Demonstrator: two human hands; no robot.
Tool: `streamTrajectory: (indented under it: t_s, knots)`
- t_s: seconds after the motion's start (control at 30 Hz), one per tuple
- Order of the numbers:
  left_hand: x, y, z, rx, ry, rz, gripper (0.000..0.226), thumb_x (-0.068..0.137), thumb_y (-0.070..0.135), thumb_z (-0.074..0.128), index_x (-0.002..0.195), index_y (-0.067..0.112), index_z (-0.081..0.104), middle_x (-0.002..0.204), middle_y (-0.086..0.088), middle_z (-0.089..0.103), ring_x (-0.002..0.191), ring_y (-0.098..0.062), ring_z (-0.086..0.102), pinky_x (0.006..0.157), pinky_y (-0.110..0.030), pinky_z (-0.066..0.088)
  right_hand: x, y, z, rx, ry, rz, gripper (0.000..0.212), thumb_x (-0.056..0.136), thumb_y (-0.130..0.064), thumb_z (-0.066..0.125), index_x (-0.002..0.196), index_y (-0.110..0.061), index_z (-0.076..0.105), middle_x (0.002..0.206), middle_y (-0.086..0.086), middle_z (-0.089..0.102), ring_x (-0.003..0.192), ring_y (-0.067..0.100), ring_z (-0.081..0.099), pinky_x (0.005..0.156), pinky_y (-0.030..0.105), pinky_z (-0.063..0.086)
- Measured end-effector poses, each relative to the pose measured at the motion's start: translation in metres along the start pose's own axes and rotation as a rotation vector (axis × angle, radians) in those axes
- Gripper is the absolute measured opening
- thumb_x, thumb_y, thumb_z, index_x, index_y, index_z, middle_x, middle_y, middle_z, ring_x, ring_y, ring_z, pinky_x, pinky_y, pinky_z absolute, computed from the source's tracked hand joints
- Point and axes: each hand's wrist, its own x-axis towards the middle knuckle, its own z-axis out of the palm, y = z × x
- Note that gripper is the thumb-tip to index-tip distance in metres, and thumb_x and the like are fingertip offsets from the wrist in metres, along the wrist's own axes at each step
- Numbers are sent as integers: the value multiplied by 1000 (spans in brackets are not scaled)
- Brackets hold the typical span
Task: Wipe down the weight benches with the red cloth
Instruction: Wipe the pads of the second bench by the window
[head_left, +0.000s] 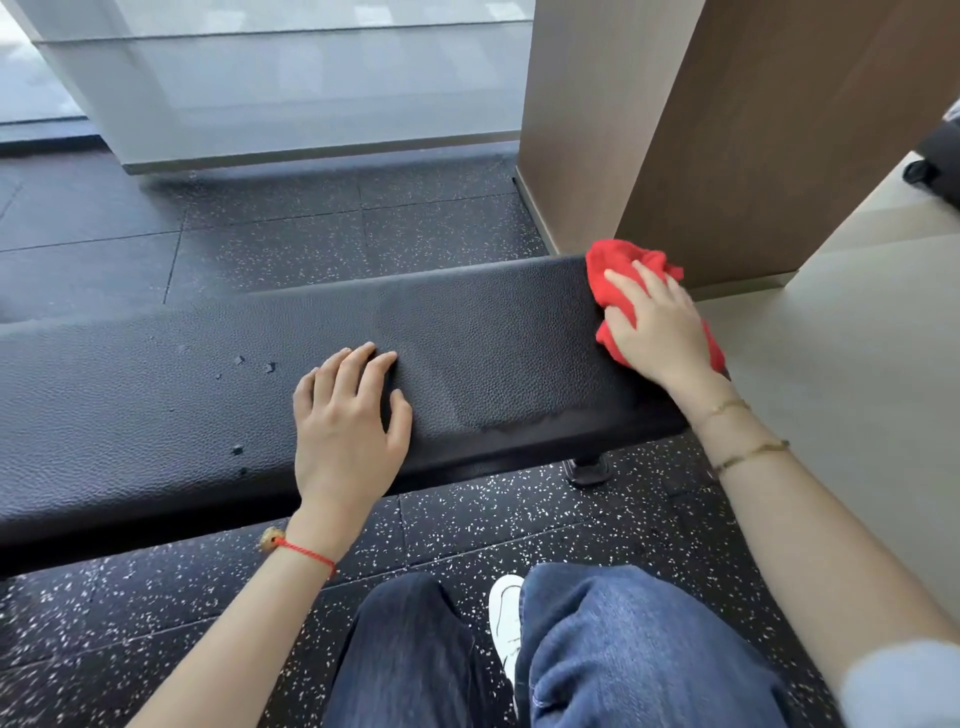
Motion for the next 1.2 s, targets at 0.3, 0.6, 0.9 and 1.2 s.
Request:
streamTrajectory:
  t_s: [0.3,0.6,0.9,1.2]
  knots:
    - [0,-2,-1,8,-12,4,41,94,33,45,129,17,60,138,-3,58,132,-25,48,113,-46,32,-43,-83,14,69,-122,-430,51,91,-36,49,142,-34,47,156,-2,36,144,26,30,121,42,17]
    - [-1,2,-3,34,-34,5,41,95,29,46,131,15,59,140,-5,56,134,-27,46,114,-48,31,-25,-39,3,20,-22,-192,48,95,-32,50,143,-30,47,156,1,35,144,28,29,121,40,17]
    - [-1,0,-4,6,-25,9,40,93,26,47,130,15,60,140,-5,57,131,-28,49,114,-47,32,-98,-94,12,28,-188,-620,57,92,-42,43,148,-37,35,160,-5,27,148,24,22,123,41,12]
    - [-1,3,-3,39,-32,2,41,94,25,46,131,15,59,140,-6,56,133,-28,47,115,-47,31,-44,-68,9,-35,-56,-234,52,95,-35,47,147,-29,41,159,3,29,146,30,25,122,41,13]
